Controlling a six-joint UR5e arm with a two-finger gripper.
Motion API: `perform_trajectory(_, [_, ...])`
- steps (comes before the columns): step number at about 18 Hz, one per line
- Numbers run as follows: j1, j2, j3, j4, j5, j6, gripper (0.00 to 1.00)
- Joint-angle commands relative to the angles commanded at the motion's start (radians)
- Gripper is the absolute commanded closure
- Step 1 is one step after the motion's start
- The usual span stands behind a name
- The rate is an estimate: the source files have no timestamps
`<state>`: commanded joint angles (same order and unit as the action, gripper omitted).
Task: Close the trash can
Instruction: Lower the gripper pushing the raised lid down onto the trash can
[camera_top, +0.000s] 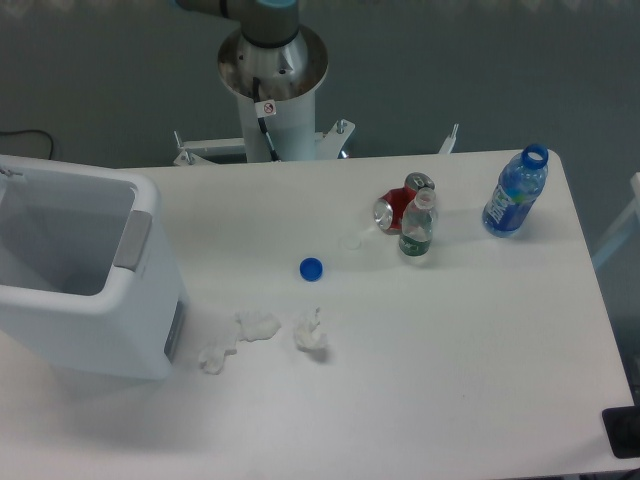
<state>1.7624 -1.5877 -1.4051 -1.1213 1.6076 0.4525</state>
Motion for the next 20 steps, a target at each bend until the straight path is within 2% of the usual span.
perform_trajectory(8, [0.068,-0.003,0.0,0.0,0.0,0.002,1.0])
perform_trajectory(20, [0.124,-0.026,-0.044,-0.002,-0.005,0.012,1.0])
